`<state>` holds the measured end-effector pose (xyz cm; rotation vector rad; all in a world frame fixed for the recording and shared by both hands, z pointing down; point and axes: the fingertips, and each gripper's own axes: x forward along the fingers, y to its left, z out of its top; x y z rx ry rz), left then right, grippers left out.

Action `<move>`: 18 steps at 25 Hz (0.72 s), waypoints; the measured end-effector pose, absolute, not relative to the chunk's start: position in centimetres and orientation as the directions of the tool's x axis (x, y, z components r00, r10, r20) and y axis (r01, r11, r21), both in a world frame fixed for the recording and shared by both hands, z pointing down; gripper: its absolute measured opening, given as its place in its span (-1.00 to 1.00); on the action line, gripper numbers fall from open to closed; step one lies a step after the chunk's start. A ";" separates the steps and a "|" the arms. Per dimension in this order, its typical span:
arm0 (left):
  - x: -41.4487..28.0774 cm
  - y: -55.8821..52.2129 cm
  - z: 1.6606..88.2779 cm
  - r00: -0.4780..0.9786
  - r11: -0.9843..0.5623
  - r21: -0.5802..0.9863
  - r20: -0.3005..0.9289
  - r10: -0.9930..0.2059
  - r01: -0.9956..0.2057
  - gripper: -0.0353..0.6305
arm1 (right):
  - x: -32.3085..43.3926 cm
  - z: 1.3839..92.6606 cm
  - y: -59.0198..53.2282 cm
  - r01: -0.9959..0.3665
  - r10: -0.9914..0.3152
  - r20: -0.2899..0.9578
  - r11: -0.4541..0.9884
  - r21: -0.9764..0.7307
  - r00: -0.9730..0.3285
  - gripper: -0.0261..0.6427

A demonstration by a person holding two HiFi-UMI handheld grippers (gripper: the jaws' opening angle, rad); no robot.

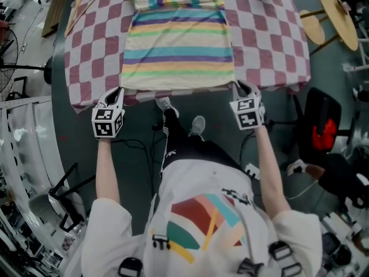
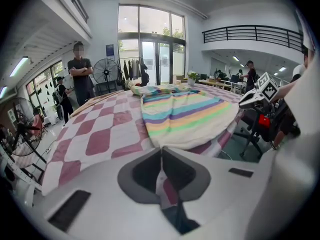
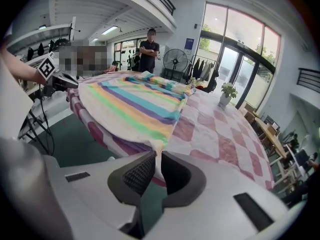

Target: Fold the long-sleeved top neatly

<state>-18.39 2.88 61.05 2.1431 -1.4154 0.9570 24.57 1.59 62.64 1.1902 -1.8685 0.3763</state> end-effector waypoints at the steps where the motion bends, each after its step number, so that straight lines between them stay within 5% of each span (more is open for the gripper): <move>1: -18.4 2.9 61.1 0.253 -0.408 -0.042 0.726 -0.639 -0.912 -0.85 | 24.4 62.7 1.6 -0.844 -0.579 0.796 0.504 0.183 -0.174 -0.88; 5: -18.5 2.8 61.0 0.252 -0.409 -0.044 0.725 -0.641 -0.911 -0.85 | 24.0 62.5 1.6 -0.852 -0.561 0.797 0.509 0.123 -0.221 -0.68; 18: -18.8 1.0 55.9 0.224 -0.359 -0.081 0.650 -0.726 -0.930 -0.86 | 24.1 56.9 -1.6 -0.798 -0.633 0.737 0.559 0.226 -0.235 -0.88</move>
